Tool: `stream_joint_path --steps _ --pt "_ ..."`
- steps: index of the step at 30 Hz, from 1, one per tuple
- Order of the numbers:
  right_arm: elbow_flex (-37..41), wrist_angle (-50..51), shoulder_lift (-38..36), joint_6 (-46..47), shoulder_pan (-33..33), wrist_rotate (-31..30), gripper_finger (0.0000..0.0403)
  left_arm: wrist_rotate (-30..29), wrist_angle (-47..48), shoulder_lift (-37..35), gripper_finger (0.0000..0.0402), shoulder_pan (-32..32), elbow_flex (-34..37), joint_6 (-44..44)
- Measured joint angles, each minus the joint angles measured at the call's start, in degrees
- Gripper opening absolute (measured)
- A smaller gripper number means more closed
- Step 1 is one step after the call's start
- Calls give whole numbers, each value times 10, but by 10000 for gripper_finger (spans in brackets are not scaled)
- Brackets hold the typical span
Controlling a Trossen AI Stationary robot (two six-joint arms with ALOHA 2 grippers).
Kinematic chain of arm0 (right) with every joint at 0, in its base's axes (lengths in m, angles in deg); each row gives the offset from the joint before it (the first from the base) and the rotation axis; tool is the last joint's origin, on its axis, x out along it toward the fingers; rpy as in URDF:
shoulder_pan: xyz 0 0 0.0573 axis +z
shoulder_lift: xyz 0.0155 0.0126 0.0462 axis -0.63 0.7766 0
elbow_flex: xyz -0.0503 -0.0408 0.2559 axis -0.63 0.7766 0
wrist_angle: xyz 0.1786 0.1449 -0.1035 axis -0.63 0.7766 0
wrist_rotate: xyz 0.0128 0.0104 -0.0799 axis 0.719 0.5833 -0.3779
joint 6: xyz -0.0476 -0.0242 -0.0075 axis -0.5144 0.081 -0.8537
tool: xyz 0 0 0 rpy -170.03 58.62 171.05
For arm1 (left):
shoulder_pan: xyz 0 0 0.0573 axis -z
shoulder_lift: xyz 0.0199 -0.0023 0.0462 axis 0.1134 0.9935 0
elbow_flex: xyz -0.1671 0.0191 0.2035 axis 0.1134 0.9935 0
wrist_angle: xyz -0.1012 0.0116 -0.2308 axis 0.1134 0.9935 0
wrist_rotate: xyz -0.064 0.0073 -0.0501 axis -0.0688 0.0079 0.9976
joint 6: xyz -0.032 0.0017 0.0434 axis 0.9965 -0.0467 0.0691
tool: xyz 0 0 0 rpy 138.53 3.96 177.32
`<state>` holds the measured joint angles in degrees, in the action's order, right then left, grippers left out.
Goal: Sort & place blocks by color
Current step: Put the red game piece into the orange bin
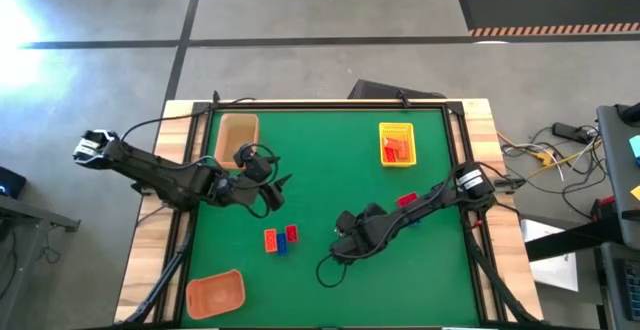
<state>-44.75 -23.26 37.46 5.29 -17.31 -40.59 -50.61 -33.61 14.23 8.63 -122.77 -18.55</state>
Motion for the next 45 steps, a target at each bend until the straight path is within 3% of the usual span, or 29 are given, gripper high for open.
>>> stream_joint_path --steps 7,13,17,23,28,32,37,45 --pt "2 -11 -9 -55 -1 -13 123 0 -16 12 254 7 0 0" --pt "14 -25 -60 -153 33 -94 125 1 -62 32 254 42 1 -21" --pt "61 -90 -128 -226 61 -160 125 15 -148 55 254 83 10 -80" --pt "210 -395 -236 -401 79 -181 125 62 -323 138 254 138 12 -186" --pt "334 -668 -294 -526 77 -138 125 76 -478 212 254 157 12 -242" --pt "391 -797 -313 -580 77 -105 125 94 -580 264 254 156 9 -247" --pt "406 -834 -315 -609 76 -102 125 108 -713 321 254 143 6 -255" --pt "406 -835 -314 -617 76 -101 125 145 -818 384 253 132 -16 -283"
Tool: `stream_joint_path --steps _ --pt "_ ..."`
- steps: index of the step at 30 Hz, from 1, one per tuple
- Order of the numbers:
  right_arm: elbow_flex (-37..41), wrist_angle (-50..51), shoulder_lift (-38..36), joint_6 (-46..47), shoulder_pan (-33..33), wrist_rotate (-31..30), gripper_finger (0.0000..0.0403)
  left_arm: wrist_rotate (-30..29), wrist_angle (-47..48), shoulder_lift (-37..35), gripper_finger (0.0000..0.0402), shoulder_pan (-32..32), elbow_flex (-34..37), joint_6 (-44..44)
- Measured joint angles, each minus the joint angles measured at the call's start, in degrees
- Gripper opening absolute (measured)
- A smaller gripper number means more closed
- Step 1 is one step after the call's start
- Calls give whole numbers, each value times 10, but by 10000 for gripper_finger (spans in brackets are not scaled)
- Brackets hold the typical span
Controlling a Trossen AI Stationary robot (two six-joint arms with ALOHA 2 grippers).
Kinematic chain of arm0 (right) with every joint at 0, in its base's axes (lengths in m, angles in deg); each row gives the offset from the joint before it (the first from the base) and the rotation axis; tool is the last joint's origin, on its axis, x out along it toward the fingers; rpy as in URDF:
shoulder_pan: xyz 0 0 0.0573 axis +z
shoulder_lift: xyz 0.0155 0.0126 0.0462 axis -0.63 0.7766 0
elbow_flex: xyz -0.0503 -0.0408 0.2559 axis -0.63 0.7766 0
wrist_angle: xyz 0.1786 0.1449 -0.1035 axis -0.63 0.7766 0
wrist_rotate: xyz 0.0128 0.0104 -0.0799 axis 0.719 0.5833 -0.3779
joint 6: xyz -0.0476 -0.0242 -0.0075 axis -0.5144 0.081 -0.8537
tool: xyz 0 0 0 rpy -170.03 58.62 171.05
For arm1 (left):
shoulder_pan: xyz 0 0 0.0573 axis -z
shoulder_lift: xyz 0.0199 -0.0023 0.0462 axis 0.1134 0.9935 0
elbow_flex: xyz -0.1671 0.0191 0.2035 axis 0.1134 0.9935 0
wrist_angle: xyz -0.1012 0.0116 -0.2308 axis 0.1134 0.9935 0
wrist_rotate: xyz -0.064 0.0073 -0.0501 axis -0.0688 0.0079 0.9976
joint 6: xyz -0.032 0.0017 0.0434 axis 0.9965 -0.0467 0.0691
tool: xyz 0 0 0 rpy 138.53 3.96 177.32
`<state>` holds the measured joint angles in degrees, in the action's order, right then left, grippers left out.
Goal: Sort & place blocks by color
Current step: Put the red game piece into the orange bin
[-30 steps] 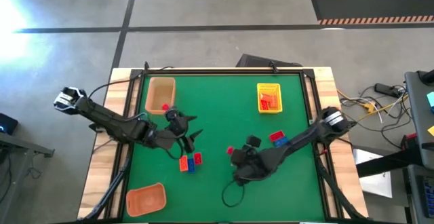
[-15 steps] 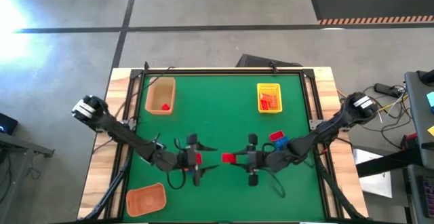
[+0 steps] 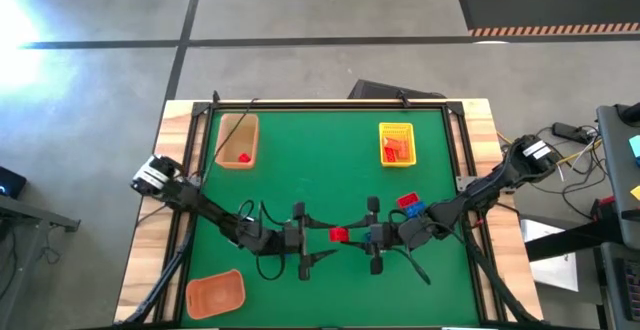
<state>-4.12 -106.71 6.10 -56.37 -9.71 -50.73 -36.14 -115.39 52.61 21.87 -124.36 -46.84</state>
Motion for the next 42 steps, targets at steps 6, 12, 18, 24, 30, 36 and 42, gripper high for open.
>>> stream_joint_path --steps 6,12,18,24,30,36,42 --pt "0 0 0 -1 0 0 125 2 -16 25 246 -4 -29 -30" --pt "0 2 0 -2 0 3 125 -3 -15 23 168 -4 -30 -29" --pt "0 4 0 3 0 0 177 -24 -10 23 124 -4 -29 -14" --pt "0 18 -18 20 1 -1 280 -29 17 8 124 12 -30 26" --pt "0 126 -84 70 1 -3 327 -84 321 -53 124 50 -80 207" --pt "0 198 -135 106 2 -6 322 -52 839 -98 124 105 -236 514" --pt "2 218 -142 112 2 -5 310 108 1187 -87 124 170 -382 731"
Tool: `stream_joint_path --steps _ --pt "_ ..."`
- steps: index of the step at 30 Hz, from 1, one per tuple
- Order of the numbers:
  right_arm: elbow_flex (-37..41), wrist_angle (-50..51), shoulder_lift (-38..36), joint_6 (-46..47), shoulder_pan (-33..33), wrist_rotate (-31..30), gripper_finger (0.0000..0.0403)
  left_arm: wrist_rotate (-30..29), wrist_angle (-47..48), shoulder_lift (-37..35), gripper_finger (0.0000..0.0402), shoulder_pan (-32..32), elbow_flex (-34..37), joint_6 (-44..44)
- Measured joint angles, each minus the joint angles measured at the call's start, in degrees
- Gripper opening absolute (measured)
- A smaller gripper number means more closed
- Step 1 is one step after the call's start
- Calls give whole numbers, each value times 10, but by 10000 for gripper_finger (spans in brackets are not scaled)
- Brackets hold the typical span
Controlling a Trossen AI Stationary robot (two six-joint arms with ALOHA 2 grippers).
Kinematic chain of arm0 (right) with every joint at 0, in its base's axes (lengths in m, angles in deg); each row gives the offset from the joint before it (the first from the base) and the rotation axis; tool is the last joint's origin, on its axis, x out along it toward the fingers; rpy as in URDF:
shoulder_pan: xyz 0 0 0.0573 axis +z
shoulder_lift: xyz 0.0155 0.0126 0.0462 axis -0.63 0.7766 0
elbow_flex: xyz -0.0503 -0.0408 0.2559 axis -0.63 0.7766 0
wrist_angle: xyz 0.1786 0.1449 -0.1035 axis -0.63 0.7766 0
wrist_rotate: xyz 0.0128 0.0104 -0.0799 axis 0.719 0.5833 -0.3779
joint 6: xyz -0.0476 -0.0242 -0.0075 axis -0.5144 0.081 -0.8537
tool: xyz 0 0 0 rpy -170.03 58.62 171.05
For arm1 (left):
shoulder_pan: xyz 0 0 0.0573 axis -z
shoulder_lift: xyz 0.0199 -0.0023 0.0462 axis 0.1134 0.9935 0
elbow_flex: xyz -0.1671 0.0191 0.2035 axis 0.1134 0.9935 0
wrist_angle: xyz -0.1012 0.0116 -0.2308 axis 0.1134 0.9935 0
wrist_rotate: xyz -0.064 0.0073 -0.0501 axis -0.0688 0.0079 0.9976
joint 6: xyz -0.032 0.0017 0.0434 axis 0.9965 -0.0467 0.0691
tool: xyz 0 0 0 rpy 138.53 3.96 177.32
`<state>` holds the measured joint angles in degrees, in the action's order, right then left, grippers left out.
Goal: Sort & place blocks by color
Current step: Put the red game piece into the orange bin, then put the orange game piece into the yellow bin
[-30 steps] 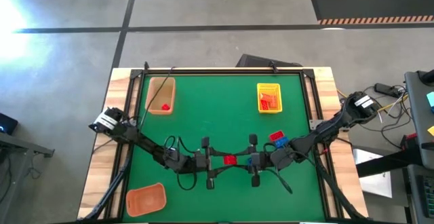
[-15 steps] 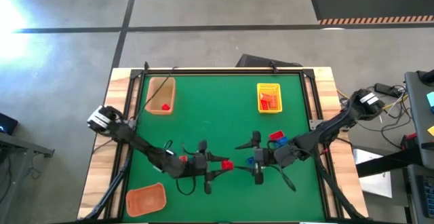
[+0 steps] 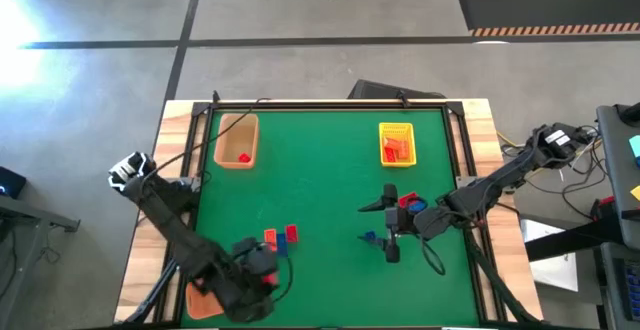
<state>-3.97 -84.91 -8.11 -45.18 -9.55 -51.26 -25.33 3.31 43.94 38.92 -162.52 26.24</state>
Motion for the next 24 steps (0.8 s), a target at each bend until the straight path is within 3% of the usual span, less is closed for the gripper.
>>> stream_joint_path --steps 4,9,15,20,24 --pt "2 2 10 5 0 1 306 114 85 8 124 37 5 122" --pt "2 3 20 13 0 3 308 243 102 12 124 71 66 224" --pt "2 2 22 26 0 4 306 280 77 12 129 84 136 247" --pt "2 15 22 51 0 4 311 299 61 12 200 83 169 244" --pt "2 49 22 94 0 5 309 300 60 6 224 82 173 244"
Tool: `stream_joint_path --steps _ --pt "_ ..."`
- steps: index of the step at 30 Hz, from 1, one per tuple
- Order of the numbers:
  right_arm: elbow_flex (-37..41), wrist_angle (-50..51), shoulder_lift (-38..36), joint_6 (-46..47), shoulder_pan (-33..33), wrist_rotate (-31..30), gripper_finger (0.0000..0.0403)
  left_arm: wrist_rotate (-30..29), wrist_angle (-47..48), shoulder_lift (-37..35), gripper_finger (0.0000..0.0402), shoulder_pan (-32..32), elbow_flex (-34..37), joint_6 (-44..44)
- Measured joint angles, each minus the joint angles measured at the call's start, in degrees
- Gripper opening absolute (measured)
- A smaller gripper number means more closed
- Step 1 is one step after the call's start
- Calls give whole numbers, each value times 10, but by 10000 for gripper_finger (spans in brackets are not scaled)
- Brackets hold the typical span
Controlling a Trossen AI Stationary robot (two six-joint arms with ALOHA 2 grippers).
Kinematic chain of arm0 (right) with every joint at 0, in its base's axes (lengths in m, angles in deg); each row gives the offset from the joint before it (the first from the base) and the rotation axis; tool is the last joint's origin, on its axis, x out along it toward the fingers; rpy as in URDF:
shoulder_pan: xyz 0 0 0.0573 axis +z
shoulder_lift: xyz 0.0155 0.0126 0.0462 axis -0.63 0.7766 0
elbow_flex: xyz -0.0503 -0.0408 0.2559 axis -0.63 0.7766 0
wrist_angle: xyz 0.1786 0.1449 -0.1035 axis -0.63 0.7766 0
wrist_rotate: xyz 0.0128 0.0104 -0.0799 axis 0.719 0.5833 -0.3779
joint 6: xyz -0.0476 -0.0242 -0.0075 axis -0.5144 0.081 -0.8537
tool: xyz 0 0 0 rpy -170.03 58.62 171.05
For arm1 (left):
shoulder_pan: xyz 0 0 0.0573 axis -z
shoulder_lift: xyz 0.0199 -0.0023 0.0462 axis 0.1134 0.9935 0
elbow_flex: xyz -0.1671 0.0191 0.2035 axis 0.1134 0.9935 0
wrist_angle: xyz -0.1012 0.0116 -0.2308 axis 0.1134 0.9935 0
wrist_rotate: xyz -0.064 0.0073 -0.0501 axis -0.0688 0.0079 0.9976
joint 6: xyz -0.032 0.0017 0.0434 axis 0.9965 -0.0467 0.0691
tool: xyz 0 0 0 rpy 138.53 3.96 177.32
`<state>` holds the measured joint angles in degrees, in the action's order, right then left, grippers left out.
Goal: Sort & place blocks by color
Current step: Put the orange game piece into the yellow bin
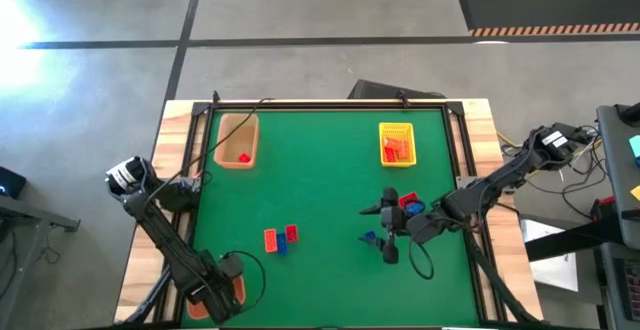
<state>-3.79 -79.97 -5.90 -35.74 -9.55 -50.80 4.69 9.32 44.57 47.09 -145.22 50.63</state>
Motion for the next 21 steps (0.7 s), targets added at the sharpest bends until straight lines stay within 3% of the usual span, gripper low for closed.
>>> stream_joint_path --steps 5,17,21 --pt "0 58 0 55 0 0 303 -20 1 -6 228 -13 -15 -13" --pt "1 73 0 57 0 0 301 -259 -4 -7 230 -120 -57 -198" --pt "1 85 0 57 0 0 301 -279 -3 -7 230 -175 -35 -273"
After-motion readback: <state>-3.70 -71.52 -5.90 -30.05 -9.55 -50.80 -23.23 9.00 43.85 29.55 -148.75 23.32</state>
